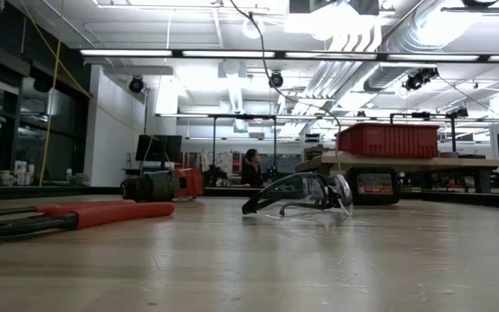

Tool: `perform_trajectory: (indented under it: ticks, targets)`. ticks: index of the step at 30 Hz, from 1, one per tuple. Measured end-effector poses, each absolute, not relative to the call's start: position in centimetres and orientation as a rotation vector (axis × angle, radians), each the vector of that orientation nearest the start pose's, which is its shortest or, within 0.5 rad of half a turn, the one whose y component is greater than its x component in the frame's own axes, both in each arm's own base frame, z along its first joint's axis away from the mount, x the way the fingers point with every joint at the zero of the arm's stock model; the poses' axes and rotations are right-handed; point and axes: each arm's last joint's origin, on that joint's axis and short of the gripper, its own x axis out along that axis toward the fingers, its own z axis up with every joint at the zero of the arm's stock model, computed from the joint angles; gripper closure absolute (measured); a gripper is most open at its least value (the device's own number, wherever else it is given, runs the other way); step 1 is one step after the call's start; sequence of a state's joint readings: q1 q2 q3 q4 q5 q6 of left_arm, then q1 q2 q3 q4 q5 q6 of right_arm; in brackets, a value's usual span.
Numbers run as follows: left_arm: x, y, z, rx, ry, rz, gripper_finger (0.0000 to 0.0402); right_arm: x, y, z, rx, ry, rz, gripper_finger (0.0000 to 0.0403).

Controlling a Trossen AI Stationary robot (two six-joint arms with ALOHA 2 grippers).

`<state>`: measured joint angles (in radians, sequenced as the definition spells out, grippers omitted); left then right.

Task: Coil cords
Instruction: Coil the white wire onto the black spool

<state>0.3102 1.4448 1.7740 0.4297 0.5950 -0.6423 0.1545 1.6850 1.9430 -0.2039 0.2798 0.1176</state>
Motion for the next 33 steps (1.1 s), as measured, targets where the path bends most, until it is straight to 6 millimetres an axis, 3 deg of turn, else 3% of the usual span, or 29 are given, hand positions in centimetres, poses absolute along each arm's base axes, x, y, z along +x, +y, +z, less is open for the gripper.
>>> perform_trajectory:
  ticks: [10,20,25,33]
  targets:
    - [22.1,6.9,56.4,-0.413,-0.365,-0.309,0.0401,34.0,6.5,50.0,0.134,-0.004,-0.065,0.0402]
    - [19.1,5.9,53.5,-0.767,0.060,-0.240,0.0401,31.2,6.1,51.0,0.102,0.044,-0.030,0.0402]
    - [19.9,5.0,52.4,-0.894,0.213,-0.327,0.0401,31.2,4.9,51.3,0.078,0.033,-0.059,0.0402]
    - [24.4,3.9,50.8,-0.961,0.370,-0.518,0.0401,31.9,2.9,51.6,0.083,-0.018,-0.022,0.0403]
